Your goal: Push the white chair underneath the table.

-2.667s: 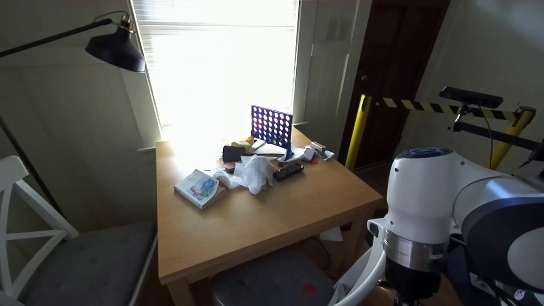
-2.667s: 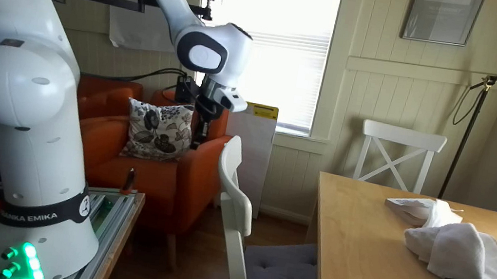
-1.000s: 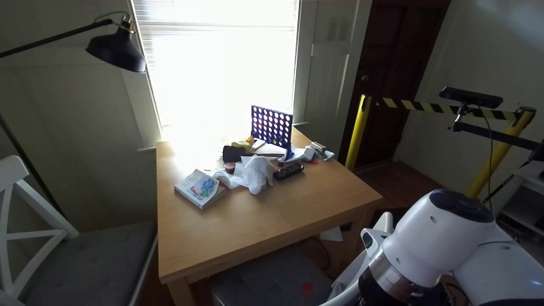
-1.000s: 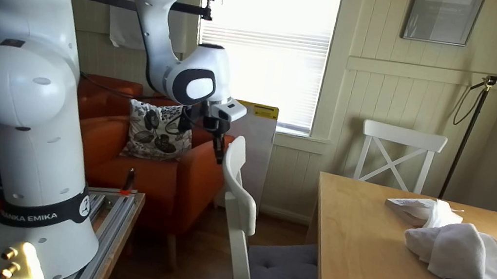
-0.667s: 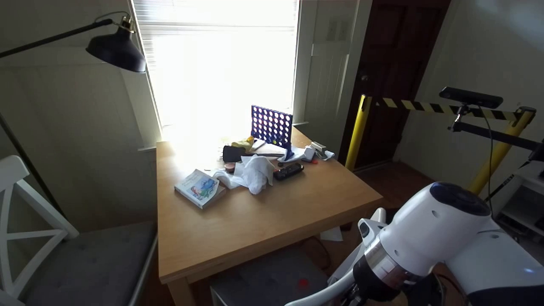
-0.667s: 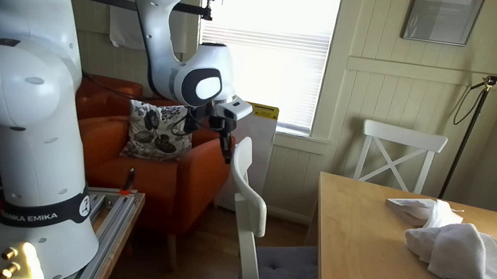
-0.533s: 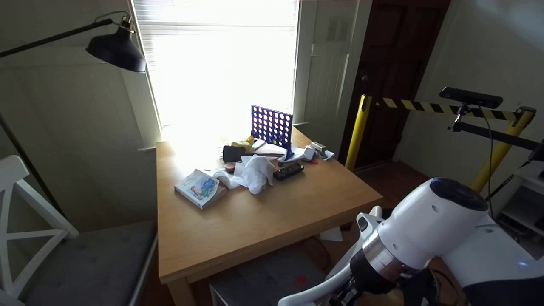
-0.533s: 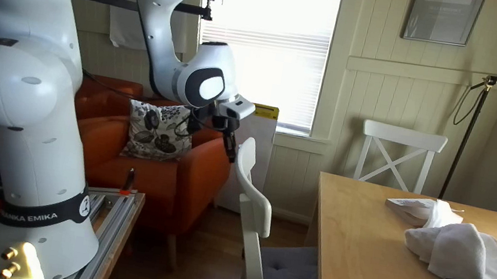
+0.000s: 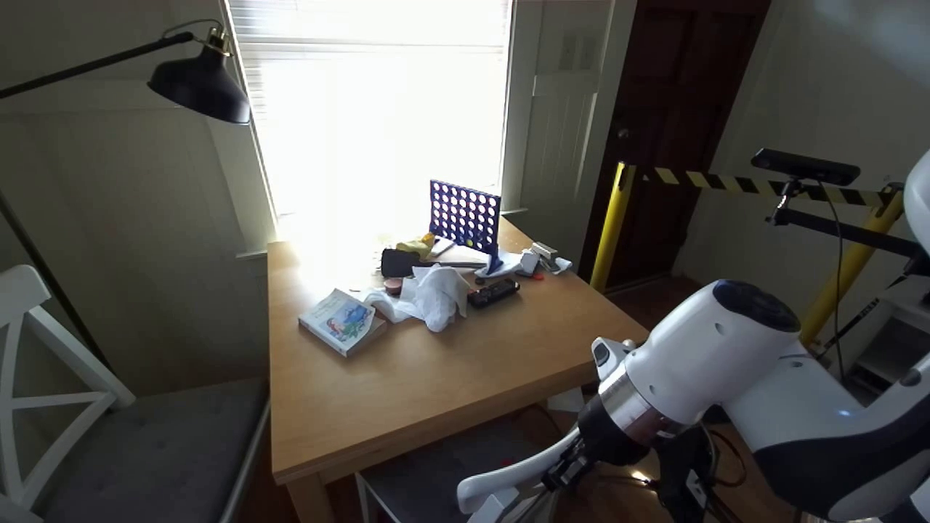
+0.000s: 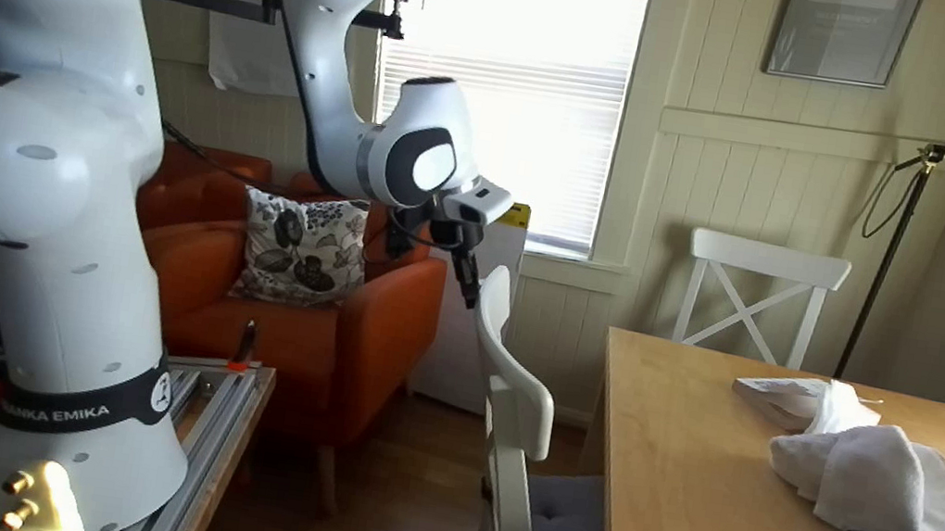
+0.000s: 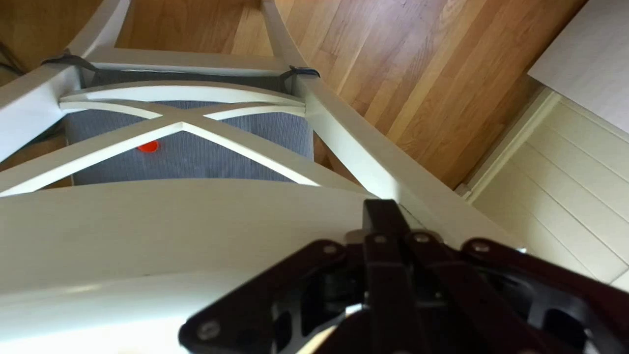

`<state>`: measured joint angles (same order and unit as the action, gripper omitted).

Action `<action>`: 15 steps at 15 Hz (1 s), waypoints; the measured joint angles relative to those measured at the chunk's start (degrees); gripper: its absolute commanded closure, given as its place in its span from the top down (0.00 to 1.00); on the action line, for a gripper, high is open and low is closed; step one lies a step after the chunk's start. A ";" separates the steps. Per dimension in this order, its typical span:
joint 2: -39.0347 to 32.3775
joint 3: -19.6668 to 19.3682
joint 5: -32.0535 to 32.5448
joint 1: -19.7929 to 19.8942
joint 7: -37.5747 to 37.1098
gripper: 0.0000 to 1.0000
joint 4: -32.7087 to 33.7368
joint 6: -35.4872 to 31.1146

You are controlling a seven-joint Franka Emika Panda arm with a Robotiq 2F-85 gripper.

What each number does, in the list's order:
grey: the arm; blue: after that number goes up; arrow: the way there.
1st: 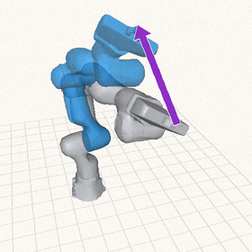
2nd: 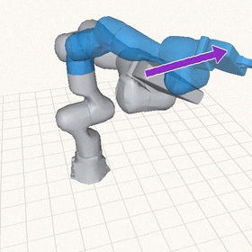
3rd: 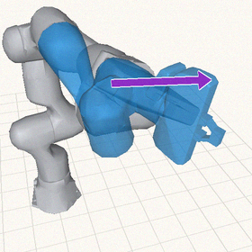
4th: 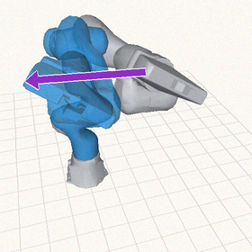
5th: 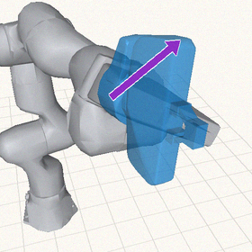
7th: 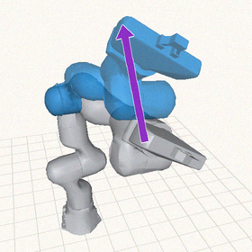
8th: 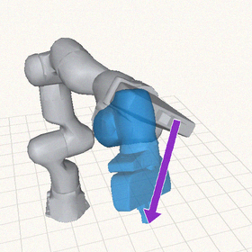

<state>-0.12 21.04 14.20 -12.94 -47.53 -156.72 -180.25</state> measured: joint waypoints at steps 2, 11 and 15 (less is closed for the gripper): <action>-0.65 -1.45 2.69 0.54 -1.30 0.00 0.93 -0.07; -7.09 -12.14 11.39 -2.89 -12.20 0.00 9.34 -0.64; -10.64 -20.39 13.77 -11.00 -20.36 0.00 13.63 -1.63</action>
<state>-10.76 0.64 27.97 -23.94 -67.89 -143.09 -181.89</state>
